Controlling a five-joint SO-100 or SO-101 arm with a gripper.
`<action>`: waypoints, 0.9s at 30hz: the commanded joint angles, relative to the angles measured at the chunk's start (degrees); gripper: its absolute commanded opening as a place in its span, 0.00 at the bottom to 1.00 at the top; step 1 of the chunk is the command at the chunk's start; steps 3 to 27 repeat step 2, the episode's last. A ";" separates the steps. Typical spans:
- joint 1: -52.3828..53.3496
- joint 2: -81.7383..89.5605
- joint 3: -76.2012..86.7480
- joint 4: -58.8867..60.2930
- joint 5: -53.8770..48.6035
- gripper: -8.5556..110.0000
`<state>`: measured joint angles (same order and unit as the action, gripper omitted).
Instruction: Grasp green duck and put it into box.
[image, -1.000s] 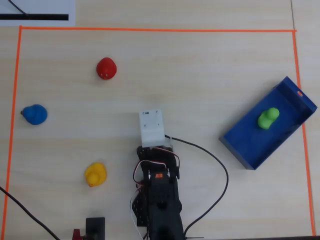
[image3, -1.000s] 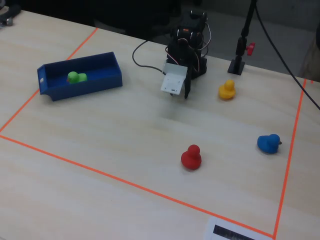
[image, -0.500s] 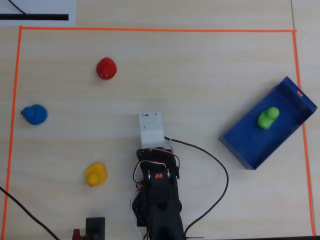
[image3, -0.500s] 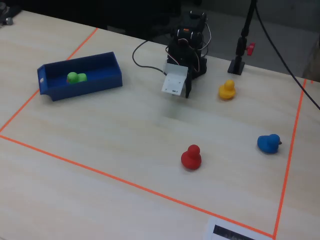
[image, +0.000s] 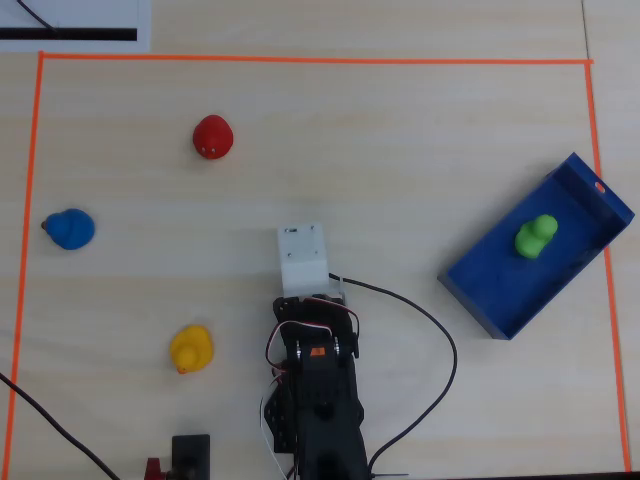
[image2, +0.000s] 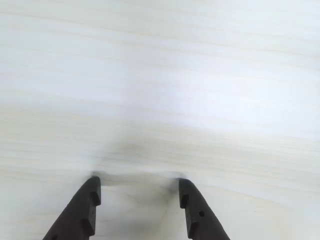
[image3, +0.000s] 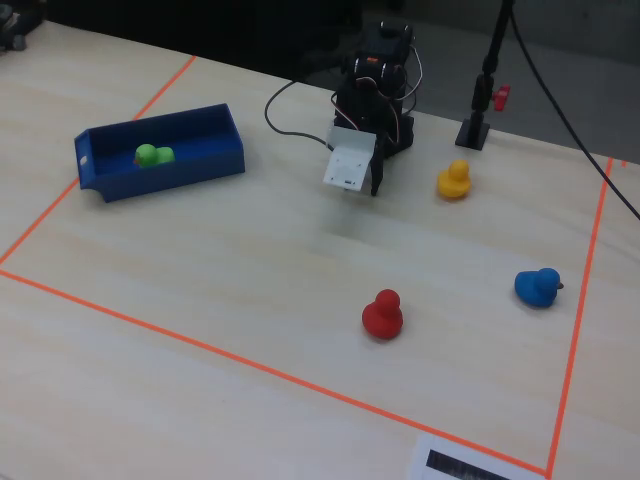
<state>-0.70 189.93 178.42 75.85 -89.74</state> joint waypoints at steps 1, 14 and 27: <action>0.18 -0.18 -0.18 1.23 -0.26 0.24; 0.18 -0.18 -0.18 1.23 -0.26 0.24; 0.18 -0.18 -0.18 1.23 -0.26 0.24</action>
